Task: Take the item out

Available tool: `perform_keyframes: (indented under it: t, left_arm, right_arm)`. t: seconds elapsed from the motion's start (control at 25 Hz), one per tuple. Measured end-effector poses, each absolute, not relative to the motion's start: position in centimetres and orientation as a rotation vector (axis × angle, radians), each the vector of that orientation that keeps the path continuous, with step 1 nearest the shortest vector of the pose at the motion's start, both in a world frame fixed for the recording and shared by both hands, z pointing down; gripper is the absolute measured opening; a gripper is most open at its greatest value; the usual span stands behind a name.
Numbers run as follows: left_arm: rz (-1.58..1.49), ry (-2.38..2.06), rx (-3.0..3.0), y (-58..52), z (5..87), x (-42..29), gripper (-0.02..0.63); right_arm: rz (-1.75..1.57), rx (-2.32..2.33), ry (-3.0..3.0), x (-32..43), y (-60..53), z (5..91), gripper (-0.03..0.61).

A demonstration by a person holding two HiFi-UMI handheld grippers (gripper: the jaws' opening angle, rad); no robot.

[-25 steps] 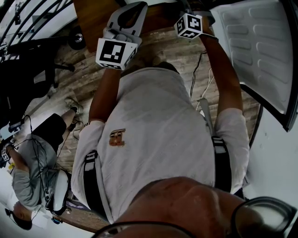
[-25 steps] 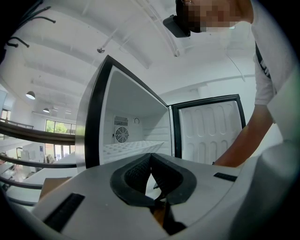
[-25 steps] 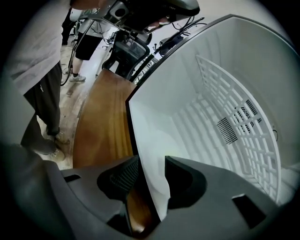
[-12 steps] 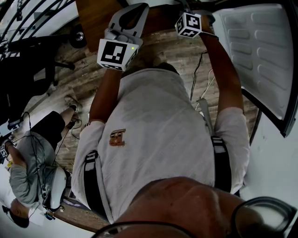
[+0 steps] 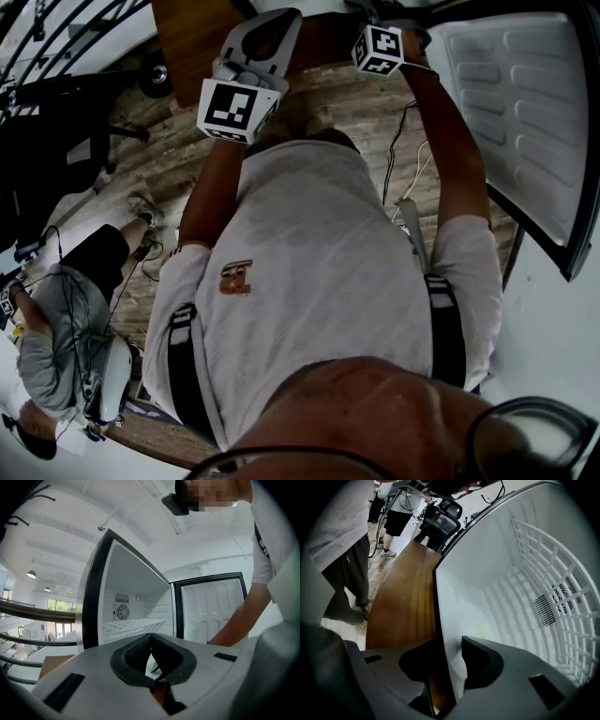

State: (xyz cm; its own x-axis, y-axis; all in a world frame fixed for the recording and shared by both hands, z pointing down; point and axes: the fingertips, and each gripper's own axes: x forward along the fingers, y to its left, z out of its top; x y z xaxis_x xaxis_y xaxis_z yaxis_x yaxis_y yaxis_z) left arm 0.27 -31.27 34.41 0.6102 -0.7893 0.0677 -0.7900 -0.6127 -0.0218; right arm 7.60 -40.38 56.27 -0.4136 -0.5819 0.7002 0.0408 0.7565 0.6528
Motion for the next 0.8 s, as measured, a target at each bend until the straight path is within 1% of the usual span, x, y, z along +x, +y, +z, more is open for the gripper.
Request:
perform_keyframes:
  t: [0.52, 0.8]
  left_arm:
    - [0.129, -1.355, 2.803, -31.1, 35.2, 1.0, 0.018]
    - [0.131, -1.345, 2.812, -30.8, 35.2, 1.3, 0.018]
  right_arm:
    - [-0.769, 0.419, -1.874, 8.1, -40.0, 56.4, 0.104]
    - [-0.813, 0.425, -1.851, 8.2, -39.4, 56.3, 0.092]
